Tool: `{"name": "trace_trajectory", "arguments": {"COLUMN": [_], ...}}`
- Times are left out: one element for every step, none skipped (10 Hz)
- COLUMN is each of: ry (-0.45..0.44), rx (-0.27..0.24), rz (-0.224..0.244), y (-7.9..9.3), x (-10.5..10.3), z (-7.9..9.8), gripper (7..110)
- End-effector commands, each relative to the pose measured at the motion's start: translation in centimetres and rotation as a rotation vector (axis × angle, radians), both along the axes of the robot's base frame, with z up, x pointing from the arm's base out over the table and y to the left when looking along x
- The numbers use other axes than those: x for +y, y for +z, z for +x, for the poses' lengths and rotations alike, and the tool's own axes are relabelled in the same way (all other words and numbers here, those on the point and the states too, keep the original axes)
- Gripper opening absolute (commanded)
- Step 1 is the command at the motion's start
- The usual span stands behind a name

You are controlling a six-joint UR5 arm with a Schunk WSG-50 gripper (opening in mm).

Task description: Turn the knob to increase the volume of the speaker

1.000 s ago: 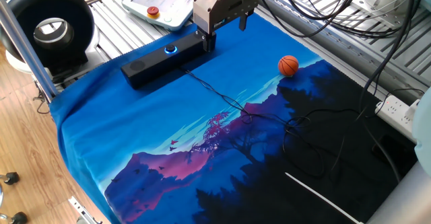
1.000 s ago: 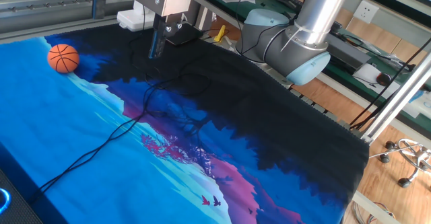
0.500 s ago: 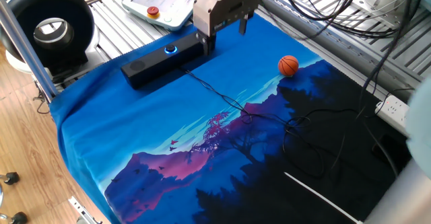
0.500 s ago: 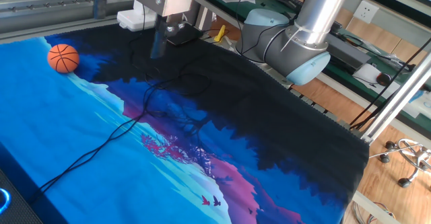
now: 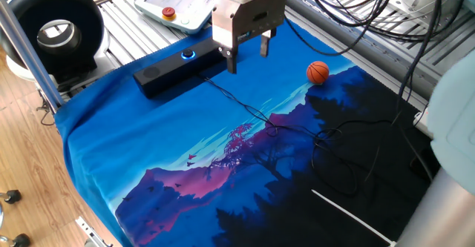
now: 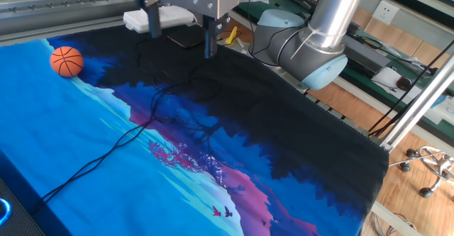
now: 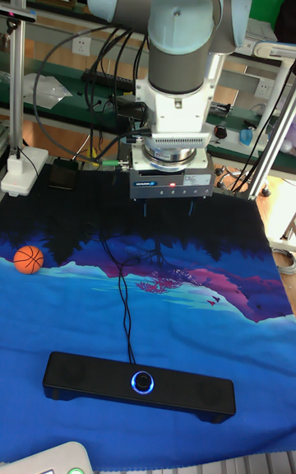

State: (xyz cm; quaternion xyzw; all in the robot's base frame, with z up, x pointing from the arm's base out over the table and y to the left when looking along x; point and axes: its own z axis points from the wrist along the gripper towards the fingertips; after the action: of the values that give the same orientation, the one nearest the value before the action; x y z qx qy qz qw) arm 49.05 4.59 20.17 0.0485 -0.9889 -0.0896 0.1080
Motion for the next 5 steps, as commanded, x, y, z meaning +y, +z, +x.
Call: {"name": "trace_trajectory", "arguments": {"ry": [0.031,0.048,0.036,0.032,0.026], "rx": [-0.123,-0.195,-0.243,-0.279,-0.269], "rz": [-0.037,-0.085,-0.087,-0.085,-0.082], "y": [-0.1,0.0,0.1,0.2,0.2], "x": [-1.0,-2.1,-2.1,-2.0,-1.9], "z": [2.7,4.4,5.6,6.5,6.3], "gripper": [7,7,7,7,7]}}
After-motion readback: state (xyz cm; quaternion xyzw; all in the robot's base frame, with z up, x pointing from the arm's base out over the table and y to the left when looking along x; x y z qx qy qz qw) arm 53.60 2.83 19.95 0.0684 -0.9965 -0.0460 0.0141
